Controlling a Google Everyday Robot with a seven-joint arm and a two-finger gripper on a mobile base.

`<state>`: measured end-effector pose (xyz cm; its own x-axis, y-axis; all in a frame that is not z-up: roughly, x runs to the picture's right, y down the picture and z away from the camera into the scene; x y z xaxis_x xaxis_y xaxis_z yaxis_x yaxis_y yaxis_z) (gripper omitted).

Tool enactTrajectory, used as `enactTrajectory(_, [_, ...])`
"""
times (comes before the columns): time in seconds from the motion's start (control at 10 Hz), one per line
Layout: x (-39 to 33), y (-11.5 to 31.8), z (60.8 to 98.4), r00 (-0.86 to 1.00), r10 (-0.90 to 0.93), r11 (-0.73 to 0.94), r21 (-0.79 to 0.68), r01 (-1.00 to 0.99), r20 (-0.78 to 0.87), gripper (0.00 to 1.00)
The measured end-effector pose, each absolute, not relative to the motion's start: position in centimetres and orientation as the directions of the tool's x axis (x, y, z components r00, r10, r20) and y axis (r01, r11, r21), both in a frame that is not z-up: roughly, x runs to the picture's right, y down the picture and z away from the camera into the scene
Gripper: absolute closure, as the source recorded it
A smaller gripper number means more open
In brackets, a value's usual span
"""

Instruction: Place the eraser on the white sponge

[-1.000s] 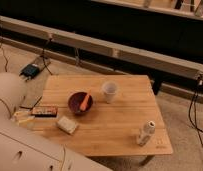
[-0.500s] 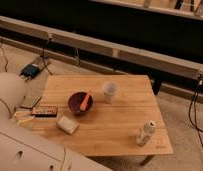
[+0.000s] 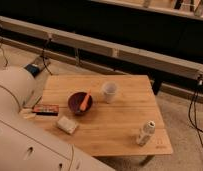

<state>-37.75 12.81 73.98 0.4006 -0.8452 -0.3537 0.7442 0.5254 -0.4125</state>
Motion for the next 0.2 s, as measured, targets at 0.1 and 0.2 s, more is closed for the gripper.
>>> enactTrajectory(0.1, [-37.81,12.84,73.82,0.384,-0.853,0.512,-0.421,0.749,-0.355,1.0])
enactTrajectory(0.2, [-37.56,13.28,73.79,0.366,-0.861,0.497,-0.438,0.749,-0.352,1.0])
